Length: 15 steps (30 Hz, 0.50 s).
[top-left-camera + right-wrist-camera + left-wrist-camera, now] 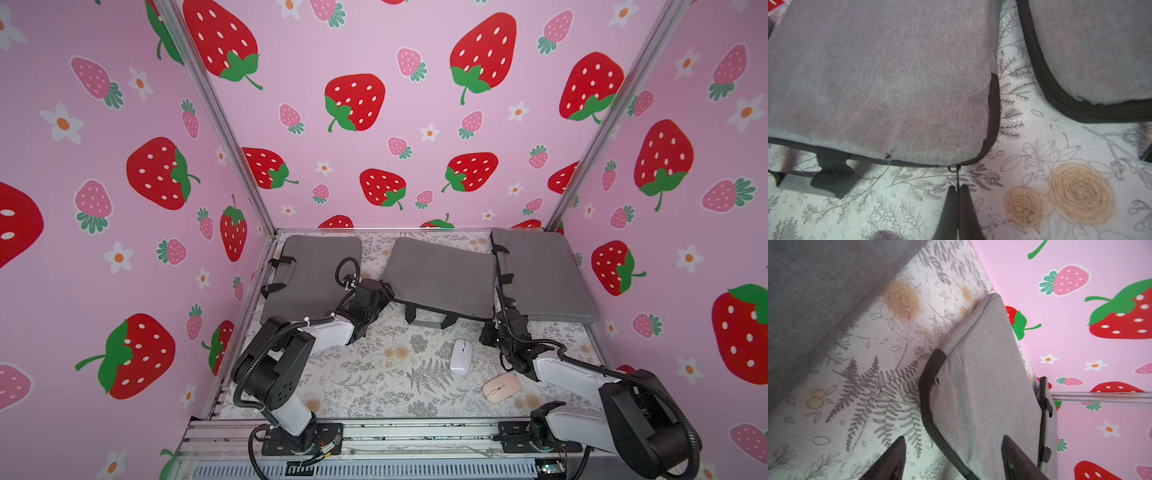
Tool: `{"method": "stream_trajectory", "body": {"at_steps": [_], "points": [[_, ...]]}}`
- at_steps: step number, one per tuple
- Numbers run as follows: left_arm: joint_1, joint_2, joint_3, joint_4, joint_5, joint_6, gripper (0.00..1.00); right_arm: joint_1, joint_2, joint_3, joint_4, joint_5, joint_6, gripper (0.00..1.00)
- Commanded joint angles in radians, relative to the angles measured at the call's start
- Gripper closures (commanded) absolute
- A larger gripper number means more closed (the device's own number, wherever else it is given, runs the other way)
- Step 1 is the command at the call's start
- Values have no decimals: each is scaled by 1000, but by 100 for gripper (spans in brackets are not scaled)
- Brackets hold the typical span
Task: Put the mouse into the laptop bag
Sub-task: Unzip the zipper on the zippered laptop bag.
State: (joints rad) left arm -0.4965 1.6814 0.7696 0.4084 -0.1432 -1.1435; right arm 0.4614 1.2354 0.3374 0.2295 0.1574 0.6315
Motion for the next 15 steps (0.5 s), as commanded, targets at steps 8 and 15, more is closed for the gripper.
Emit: {"method": "stream_trajectory", "body": {"at_steps": [8,15], "points": [[47,240,170,46,149,43,40,-20,5,22,-44,-1,8,100],[51,287,205,81,192,45,100,-16,44,25,12,-99,-42,100]]}}
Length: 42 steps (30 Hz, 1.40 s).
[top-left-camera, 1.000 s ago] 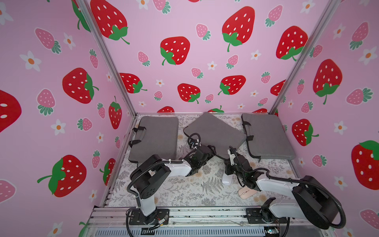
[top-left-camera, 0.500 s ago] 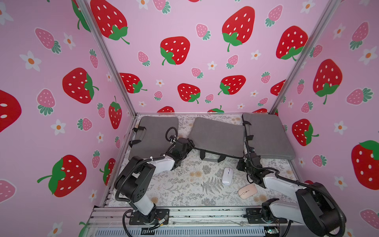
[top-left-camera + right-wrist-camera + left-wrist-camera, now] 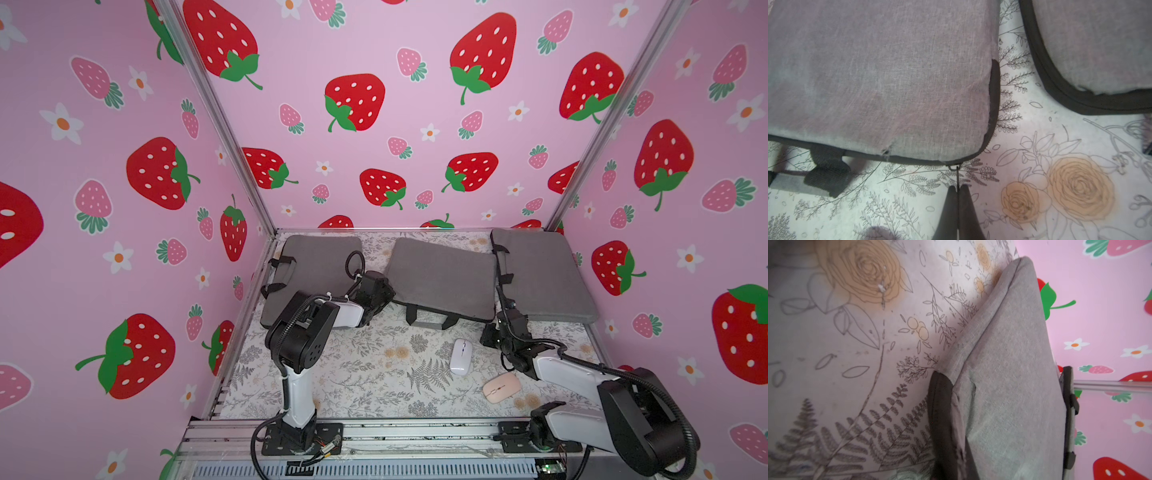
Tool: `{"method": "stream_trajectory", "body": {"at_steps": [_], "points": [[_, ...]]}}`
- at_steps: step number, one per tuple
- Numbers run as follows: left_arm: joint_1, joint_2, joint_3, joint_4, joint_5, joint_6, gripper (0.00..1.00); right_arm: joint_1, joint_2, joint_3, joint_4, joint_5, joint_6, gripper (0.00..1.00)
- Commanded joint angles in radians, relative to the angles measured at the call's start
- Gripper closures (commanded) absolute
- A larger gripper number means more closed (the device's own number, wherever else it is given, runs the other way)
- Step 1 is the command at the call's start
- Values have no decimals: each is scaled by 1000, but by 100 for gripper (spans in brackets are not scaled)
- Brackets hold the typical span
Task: Put the mouse into the laptop bag
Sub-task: Unzip the zipper on the zippered laptop bag.
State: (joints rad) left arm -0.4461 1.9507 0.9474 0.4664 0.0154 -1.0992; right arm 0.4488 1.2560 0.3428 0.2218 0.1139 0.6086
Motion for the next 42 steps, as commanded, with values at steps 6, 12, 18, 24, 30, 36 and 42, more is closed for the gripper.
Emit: {"method": "stream_trajectory", "body": {"at_steps": [6,12,18,24,30,36,42], "points": [[-15,2,6,86,57,-24,100,104,159,87,106,-136,-26,100],[-56,-35,-31,90,7,-37,100,284,298,236,125,-116,-55,100],[-98,-99,-191,189,-76,-101,100,343,391,332,119,-99,-64,100],[-235,-216,-372,244,-220,-165,100,262,417,327,110,-61,-87,100],[-391,-321,-415,156,-373,-167,40,176,362,267,113,-71,-98,100],[-342,-404,-406,41,-320,-128,25,80,301,207,108,-77,-114,100],[-253,-378,-363,36,-175,-51,24,14,261,180,91,-94,-118,100]]}}
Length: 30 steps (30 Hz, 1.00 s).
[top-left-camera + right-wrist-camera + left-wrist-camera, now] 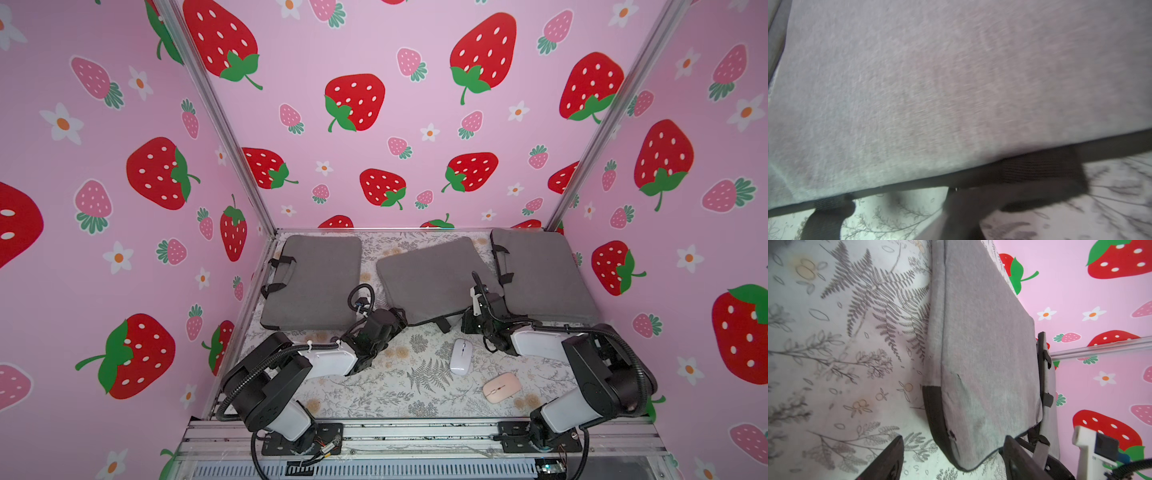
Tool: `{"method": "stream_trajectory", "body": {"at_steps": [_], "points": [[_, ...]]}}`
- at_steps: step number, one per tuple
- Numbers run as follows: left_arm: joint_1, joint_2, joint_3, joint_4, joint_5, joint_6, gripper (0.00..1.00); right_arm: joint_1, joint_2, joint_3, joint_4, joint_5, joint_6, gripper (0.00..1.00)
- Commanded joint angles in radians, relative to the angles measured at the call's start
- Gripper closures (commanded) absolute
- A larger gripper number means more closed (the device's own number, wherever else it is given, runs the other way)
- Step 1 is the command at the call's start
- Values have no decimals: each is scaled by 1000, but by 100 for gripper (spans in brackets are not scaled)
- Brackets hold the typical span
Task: Put the mouse into the laptop bag
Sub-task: Unzip the zipper on the zippered laptop bag.
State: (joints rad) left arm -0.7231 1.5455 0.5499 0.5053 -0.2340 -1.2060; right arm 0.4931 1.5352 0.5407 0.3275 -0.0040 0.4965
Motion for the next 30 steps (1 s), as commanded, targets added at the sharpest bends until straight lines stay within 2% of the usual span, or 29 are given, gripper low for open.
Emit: {"method": "stream_trajectory", "body": {"at_steps": [1,7,11,13,16,17,23,28,30], "points": [[39,50,47,20,116,66,24,-35,-17,-19,-15,19,-6,100],[126,211,125,64,249,60,26,-62,-25,-30,-21,-2,-8,100],[169,315,173,120,308,52,33,-65,-39,-37,-22,-8,-15,100],[177,355,184,177,329,50,52,-65,-47,-38,-23,-27,-23,100],[177,398,214,204,358,36,93,-51,-50,-34,-4,-92,-49,100],[175,410,227,203,364,33,100,-38,-49,-29,1,-101,-55,100],[150,431,240,246,346,8,100,147,-3,44,-11,-73,-71,100],[136,426,270,198,342,4,100,386,69,143,-15,-10,-132,100],[127,412,248,208,315,-8,100,413,85,160,-6,-22,-127,100]]}}
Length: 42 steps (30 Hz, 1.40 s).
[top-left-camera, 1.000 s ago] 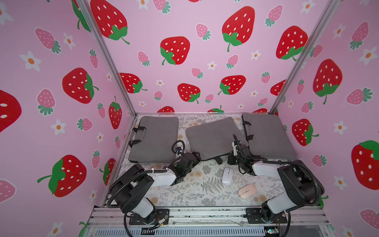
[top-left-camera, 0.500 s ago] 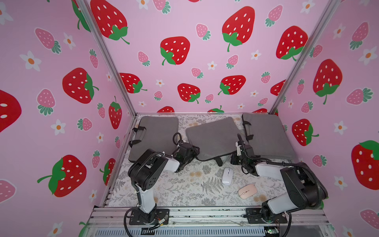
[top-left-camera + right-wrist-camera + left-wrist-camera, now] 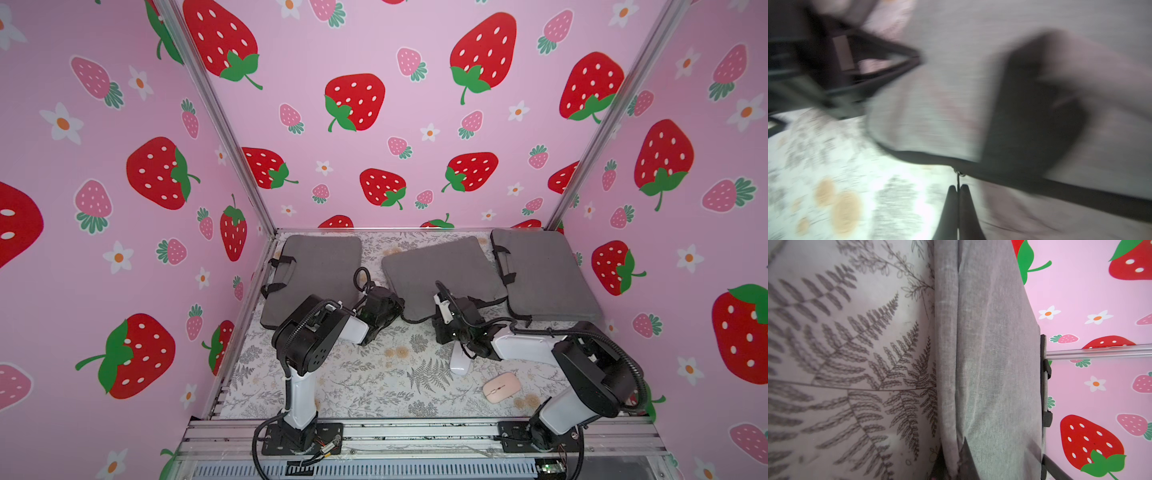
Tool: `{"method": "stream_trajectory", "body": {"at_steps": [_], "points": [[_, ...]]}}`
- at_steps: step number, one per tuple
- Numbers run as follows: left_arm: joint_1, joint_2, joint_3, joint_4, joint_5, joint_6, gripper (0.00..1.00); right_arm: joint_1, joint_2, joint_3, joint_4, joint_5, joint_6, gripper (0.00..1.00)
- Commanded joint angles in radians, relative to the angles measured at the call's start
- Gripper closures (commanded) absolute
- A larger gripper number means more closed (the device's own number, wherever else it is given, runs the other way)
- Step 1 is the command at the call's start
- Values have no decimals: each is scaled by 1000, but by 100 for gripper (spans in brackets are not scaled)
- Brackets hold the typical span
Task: Put the mouse into the laptop bag
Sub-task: Unzip the zipper on the zippered laptop bag.
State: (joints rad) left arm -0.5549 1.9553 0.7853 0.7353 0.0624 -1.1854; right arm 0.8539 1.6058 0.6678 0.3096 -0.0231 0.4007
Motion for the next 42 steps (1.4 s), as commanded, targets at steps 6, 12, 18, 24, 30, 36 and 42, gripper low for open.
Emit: {"method": "stream_trajectory", "body": {"at_steps": [6,12,18,24,30,36,42], "points": [[-146,-117,-167,69,-247,-72,100,40,68,45,8,54,3,100],[-343,-174,-222,15,-558,-120,100,-44,127,48,10,46,26,100],[-376,-129,-131,-116,-515,-177,25,-130,50,-29,18,64,35,100],[-363,-212,-134,-201,-537,-141,14,-258,-33,-77,-1,50,43,100],[-268,-195,-92,-208,-427,-99,14,-319,-52,-80,-20,18,44,100],[-158,-20,32,-130,-257,-83,21,-325,-57,-84,-29,21,40,100],[-119,117,161,-153,-188,-86,33,-325,-61,-89,-31,0,41,100]]}}
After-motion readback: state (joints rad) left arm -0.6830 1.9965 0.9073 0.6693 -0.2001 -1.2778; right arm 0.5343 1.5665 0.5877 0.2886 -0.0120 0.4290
